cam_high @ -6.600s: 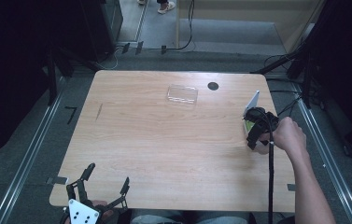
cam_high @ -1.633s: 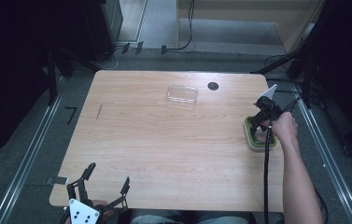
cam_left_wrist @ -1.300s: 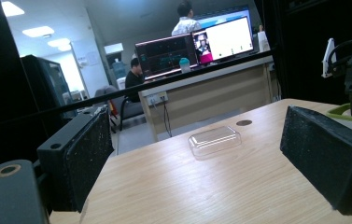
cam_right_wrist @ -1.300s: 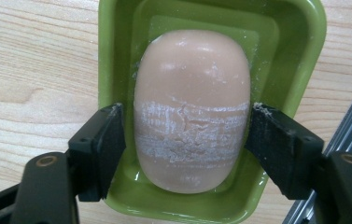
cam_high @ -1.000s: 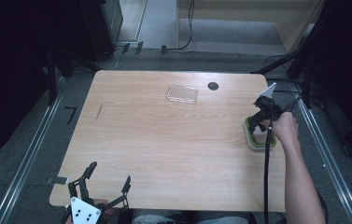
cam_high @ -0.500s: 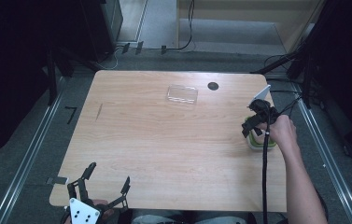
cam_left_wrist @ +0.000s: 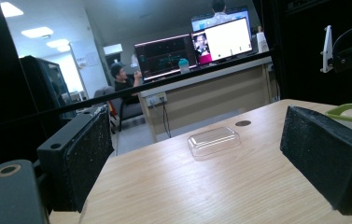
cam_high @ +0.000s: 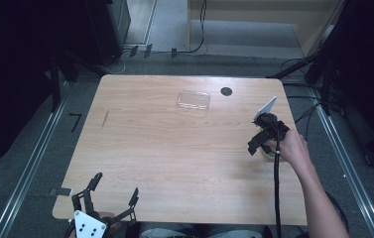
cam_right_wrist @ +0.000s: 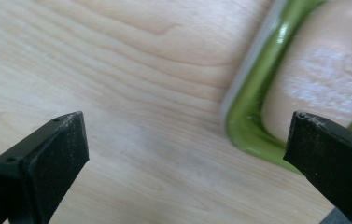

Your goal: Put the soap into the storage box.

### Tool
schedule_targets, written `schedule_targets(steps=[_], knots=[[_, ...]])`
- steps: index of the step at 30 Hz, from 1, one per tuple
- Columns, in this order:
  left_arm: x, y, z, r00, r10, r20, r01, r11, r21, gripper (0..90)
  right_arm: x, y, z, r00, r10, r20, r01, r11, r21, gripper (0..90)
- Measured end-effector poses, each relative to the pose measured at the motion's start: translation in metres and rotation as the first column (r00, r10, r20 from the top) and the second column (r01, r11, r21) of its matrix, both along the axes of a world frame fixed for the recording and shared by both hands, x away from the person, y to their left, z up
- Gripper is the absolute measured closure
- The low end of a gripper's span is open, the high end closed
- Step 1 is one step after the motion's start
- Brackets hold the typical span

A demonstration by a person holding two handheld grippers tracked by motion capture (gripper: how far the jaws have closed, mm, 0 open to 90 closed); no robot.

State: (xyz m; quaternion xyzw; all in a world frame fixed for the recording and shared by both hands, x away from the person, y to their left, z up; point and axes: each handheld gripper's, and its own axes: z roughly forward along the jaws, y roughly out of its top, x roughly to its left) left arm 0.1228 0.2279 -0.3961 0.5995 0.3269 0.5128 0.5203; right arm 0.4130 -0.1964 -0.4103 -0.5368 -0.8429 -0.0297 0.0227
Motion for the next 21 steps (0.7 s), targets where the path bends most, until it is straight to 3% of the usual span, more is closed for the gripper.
schedule_targets(steps=[12, 21], knots=[[0.000, 0.000, 0.000, 1.0000, -0.001, 0.000, 0.001, 1.0000, 0.003, 9.9, -0.028, 0.025, 0.001, 0.9942, 0.107, 0.011, -0.107, 0.9942, -0.012, 0.0], [0.000, -0.001, 0.000, 1.0000, -0.001, -0.001, 0.001, 1.0000, 0.004, 9.9, -0.047, 0.036, -0.011, 0.9859, 0.167, -0.003, -0.167, 0.9856, -0.023, 0.0]])
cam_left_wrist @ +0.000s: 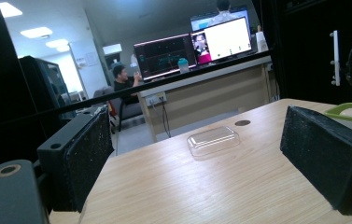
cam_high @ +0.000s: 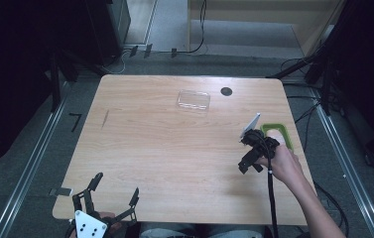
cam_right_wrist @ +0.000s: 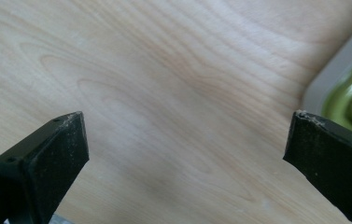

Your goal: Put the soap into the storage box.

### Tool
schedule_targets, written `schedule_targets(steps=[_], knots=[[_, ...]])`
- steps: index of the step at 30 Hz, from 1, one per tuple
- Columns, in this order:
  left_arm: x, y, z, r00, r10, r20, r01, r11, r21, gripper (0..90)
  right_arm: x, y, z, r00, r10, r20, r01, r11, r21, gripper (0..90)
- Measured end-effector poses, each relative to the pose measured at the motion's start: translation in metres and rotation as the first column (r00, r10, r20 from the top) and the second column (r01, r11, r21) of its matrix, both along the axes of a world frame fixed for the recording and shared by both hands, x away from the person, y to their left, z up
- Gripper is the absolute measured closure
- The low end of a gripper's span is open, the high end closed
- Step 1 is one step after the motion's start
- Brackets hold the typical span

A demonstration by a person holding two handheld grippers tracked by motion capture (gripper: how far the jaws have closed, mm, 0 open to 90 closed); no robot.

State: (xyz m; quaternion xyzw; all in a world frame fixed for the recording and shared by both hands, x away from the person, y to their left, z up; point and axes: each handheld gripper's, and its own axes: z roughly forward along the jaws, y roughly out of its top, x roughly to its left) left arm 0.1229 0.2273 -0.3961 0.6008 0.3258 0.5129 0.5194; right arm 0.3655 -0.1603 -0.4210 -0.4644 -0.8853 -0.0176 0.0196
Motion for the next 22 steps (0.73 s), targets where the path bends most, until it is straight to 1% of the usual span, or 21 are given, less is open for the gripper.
schedule_targets(steps=[1, 4, 5, 11, 12, 14, 16, 17, 22], knots=[[0.000, 0.000, 0.000, 1.0000, 0.000, 0.000, 0.000, 1.0000, 0.000, 9.9, -0.002, 0.002, -0.001, 1.0000, 0.003, -0.006, -0.003, 1.0000, -0.009, 0.0], [0.000, 0.000, 0.000, 1.0000, -0.001, 0.000, 0.001, 1.0000, 0.001, 9.9, -0.009, 0.006, -0.006, 0.9994, 0.028, -0.020, -0.029, 0.9996, -0.009, 0.0], [0.000, 0.000, 0.000, 1.0000, -0.002, 0.000, 0.002, 1.0000, 0.001, 9.9, -0.011, 0.008, -0.007, 0.9993, 0.029, -0.025, -0.029, 0.9995, -0.015, 0.0], [0.000, 0.000, 0.000, 1.0000, -0.003, 0.001, 0.003, 1.0000, -0.002, 9.9, -0.024, 0.014, -0.017, 0.9958, 0.075, -0.053, -0.077, 0.9966, -0.029, 0.0], [0.000, 0.000, 0.000, 1.0000, -0.003, 0.001, 0.003, 1.0000, -0.001, 9.9, -0.026, 0.014, -0.019, 0.9949, 0.079, -0.062, -0.082, 0.9960, -0.037, 0.0], [0.000, 0.000, 0.000, 1.0000, -0.003, 0.001, 0.003, 1.0000, -0.002, 9.9, -0.029, 0.015, -0.023, 0.9945, 0.083, -0.064, -0.086, 0.9957, -0.034, 0.0], [0.000, 0.000, 0.000, 1.0000, -0.001, 0.001, 0.001, 1.0000, -0.004, 9.9, -0.033, 0.016, -0.026, 0.9927, 0.094, -0.076, -0.097, 0.9945, -0.040, 0.0], [0.001, 0.000, 0.000, 1.0000, -0.002, 0.001, 0.002, 1.0000, -0.005, 9.9, -0.034, 0.016, -0.027, 0.9919, 0.098, -0.080, -0.102, 0.9942, -0.035, 0.0], [0.002, 0.000, 0.000, 1.0000, -0.003, 0.001, 0.003, 1.0000, -0.005, 9.9, -0.038, 0.019, -0.031, 0.9879, 0.123, -0.095, -0.128, 0.9904, -0.052, 0.0]])
